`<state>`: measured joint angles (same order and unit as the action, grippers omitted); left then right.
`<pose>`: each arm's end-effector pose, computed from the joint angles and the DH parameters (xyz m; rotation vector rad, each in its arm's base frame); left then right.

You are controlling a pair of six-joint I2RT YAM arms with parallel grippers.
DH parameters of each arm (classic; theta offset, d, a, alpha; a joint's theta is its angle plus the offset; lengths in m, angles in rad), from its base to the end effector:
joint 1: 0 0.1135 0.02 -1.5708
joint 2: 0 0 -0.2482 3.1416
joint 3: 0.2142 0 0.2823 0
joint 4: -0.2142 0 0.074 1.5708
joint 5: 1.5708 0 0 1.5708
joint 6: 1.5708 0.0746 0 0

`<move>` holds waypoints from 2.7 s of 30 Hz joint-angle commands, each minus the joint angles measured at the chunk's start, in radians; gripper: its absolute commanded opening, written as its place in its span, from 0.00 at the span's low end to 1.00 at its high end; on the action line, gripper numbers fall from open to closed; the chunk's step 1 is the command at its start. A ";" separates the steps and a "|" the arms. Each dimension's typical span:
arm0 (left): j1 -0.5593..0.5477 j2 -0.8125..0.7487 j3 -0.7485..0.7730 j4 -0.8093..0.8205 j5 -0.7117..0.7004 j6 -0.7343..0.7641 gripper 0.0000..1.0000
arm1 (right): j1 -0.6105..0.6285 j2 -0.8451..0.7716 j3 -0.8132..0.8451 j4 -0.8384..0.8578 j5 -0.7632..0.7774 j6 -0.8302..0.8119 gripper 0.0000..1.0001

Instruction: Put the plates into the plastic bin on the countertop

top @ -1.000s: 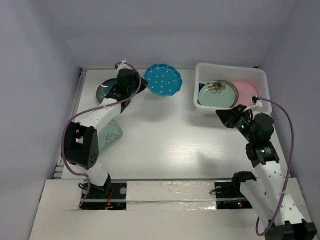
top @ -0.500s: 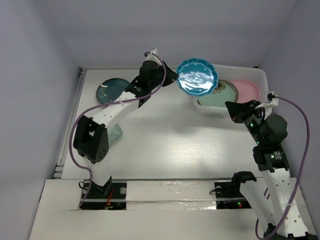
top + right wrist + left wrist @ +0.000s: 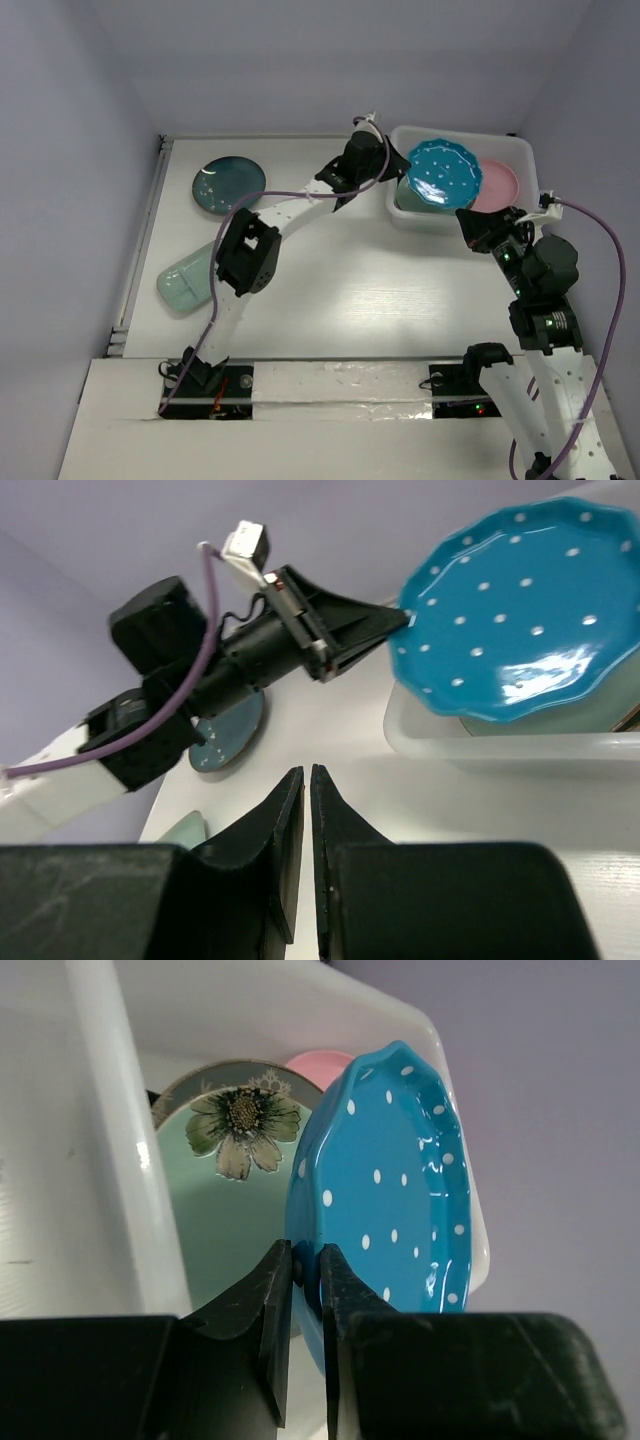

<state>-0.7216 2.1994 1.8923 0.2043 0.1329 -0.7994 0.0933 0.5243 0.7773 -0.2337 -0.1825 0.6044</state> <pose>0.4396 -0.3999 0.2729 0.0387 1.8345 -1.2273 0.2024 0.0325 0.3677 0.2579 1.5724 0.6893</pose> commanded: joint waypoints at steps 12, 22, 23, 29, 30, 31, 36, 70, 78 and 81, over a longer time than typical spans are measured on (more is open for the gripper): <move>-0.041 0.206 0.360 0.213 -0.026 -0.081 0.00 | 0.010 -0.017 -0.001 -0.016 -0.003 -0.037 0.13; -0.041 0.232 0.320 0.188 -0.035 -0.037 0.00 | 0.010 -0.018 -0.027 -0.006 0.015 -0.040 0.13; -0.041 0.229 0.312 0.185 -0.035 -0.034 0.04 | 0.010 -0.018 -0.029 -0.004 0.018 -0.040 0.13; -0.041 0.201 0.251 0.168 -0.041 -0.001 0.25 | 0.010 -0.015 -0.033 0.000 0.023 -0.038 0.13; -0.041 0.197 0.245 0.161 -0.042 0.002 0.27 | 0.010 -0.018 -0.032 -0.001 0.023 -0.037 0.13; -0.041 0.192 0.237 0.156 -0.044 0.009 0.29 | 0.010 -0.017 -0.032 -0.003 0.026 -0.037 0.13; -0.041 0.163 0.217 0.129 -0.045 0.045 0.40 | 0.010 -0.021 -0.046 0.013 0.018 -0.025 0.13; -0.093 -1.601 -0.958 -0.408 -0.692 0.379 0.05 | 0.595 1.166 0.488 0.442 0.104 0.139 0.00; -0.093 -1.768 -1.058 -0.482 -0.789 0.445 0.22 | 0.755 1.473 0.746 0.375 0.015 0.123 0.43; -0.093 -1.808 -1.065 -0.499 -0.808 0.476 0.28 | 0.786 1.582 0.836 0.338 -0.024 0.112 0.61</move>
<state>-0.8162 0.4217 0.8333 -0.2729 -0.6270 -0.3759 0.8482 2.0579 1.5200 0.1192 -0.1532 0.7341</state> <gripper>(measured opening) 0.274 0.589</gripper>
